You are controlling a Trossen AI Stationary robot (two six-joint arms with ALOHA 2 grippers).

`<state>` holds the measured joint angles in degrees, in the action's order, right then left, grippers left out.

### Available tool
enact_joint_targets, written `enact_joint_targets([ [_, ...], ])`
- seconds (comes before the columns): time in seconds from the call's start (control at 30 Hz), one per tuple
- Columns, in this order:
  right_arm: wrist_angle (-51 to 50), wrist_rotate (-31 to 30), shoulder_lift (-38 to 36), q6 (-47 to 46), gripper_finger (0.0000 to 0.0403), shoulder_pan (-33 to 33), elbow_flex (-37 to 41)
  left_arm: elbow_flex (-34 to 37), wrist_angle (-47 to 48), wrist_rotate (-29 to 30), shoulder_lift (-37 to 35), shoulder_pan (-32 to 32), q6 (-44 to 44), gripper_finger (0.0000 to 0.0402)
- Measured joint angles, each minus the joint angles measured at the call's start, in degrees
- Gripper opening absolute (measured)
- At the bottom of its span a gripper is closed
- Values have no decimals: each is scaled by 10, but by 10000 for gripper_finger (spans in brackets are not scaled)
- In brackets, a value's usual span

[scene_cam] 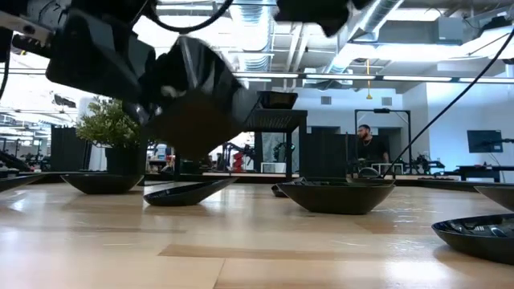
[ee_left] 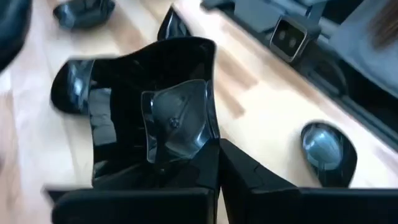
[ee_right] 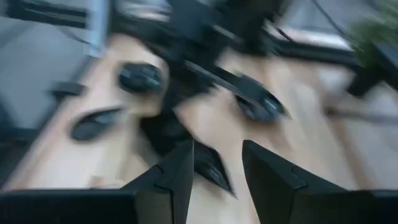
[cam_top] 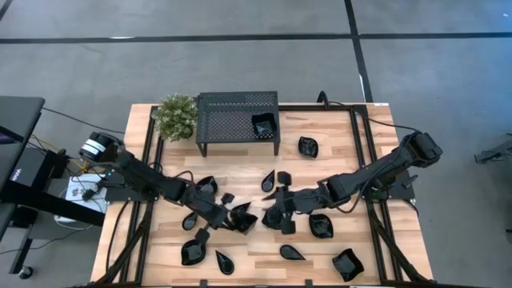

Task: Pick & Place Mini shaped plates
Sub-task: Stack the black distorted square plate on top of the black distorted square plate on the shelf

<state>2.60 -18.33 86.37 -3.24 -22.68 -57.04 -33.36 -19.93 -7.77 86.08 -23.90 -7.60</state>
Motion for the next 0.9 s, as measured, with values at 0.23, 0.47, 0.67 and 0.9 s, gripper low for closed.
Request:
enact_joint_targets([
  [0.23,104,160,82,82,132,42,-3,0,35,0,-21,16,-20,7],
  [0.47,101,306,171,27,132,100,-60,0,38,2,-20,16,-46,9],
  [0.67,99,407,210,-10,132,123,-96,0,51,2,-20,16,-46,8],
  [0.9,67,434,236,-14,132,127,-104,2,50,2,-20,15,-46,7],
])
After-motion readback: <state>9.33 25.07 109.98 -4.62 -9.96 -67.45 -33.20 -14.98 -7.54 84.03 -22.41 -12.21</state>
